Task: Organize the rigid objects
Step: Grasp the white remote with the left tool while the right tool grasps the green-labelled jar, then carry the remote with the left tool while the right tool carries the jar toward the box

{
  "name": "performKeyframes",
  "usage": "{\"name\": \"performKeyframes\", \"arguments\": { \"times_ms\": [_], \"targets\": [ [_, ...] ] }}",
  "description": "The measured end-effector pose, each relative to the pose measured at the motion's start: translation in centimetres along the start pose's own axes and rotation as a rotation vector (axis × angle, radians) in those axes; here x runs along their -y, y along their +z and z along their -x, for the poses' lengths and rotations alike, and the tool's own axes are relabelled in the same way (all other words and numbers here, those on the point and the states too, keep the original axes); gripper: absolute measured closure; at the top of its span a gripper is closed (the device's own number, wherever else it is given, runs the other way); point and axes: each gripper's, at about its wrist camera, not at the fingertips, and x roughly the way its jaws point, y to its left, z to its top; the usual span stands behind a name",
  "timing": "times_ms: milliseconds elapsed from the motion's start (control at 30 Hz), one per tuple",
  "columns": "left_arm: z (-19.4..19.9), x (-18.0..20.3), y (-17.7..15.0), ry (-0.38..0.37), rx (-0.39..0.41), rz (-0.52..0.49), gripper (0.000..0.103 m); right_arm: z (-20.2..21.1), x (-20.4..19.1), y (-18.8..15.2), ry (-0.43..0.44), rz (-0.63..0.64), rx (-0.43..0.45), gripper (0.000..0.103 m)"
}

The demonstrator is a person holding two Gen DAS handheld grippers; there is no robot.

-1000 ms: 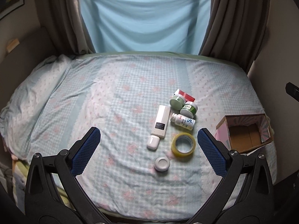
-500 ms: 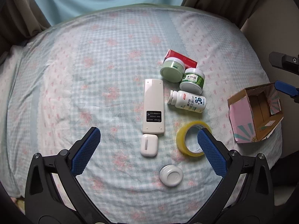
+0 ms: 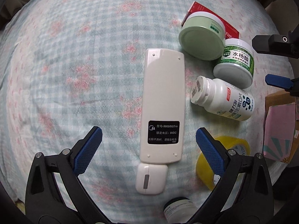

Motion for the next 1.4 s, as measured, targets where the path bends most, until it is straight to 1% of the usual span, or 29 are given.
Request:
{"name": "performKeyframes", "arguments": {
  "times_ms": [67,100,133,233,300,333,400,467,567,633,667,700,800,1033,1067,1400],
  "targets": [
    [-1.2,0.1,0.5,0.004,-0.019,0.001,0.006,-1.6,0.2,0.6,-0.005,0.001,-0.031,0.0],
    [-1.8,0.3,0.8,0.011,-0.026,-0.003,0.006,-2.2,0.3,0.7,-0.009,0.001,-0.043,0.004],
    [-2.2,0.5,0.9,0.016,-0.034,-0.01,0.006,-2.7,0.4,0.9,-0.009,0.003,-0.057,0.005],
    [-3.4,1.4,1.5,0.036,-0.064,-0.029,0.006,-3.6,0.5,1.3,-0.011,-0.001,-0.076,0.006],
    [-4.0,2.0,1.8,0.047,-0.086,-0.04,0.012,-3.8,0.6,1.6,-0.004,-0.015,-0.083,0.007],
    [-4.3,2.3,2.0,0.056,-0.1,-0.045,0.019,-4.0,0.6,1.9,0.0,-0.026,-0.086,0.008],
    [-4.8,2.9,2.5,0.072,-0.115,-0.051,0.019,-4.2,0.8,2.2,0.005,-0.048,-0.099,0.013],
    [-5.0,3.2,3.0,0.073,-0.122,-0.052,0.019,-4.5,0.8,2.5,0.004,-0.059,-0.111,0.015],
    [-5.1,3.9,4.1,0.075,-0.135,-0.065,0.024,-5.0,0.9,2.7,0.007,-0.065,-0.127,0.018],
    [-4.9,4.1,4.1,0.073,-0.144,-0.071,0.026,-5.3,1.1,2.6,0.01,-0.077,-0.135,0.022],
    [-4.8,4.1,4.1,0.069,-0.146,-0.073,0.03,-5.5,1.3,2.6,0.01,-0.084,-0.141,0.027],
    [-4.7,4.2,4.1,0.066,-0.144,-0.074,0.036,-5.5,1.6,2.6,0.007,-0.09,-0.146,0.033],
    [-4.0,4.7,4.8,0.05,-0.144,-0.076,0.049,-5.4,2.0,2.3,0.027,-0.11,-0.141,0.034],
    [-2.8,4.2,5.0,0.013,-0.138,-0.056,0.049,-5.2,1.3,2.2,0.012,-0.109,-0.131,0.034],
    [-3.0,2.5,4.9,0.005,-0.134,-0.051,0.049,-5.1,1.3,2.2,0.012,-0.11,-0.128,0.034],
    [1.0,1.7,5.8,-0.041,-0.073,-0.004,0.049,-3.5,2.0,1.7,0.013,-0.12,-0.082,0.036]
  ]
}}
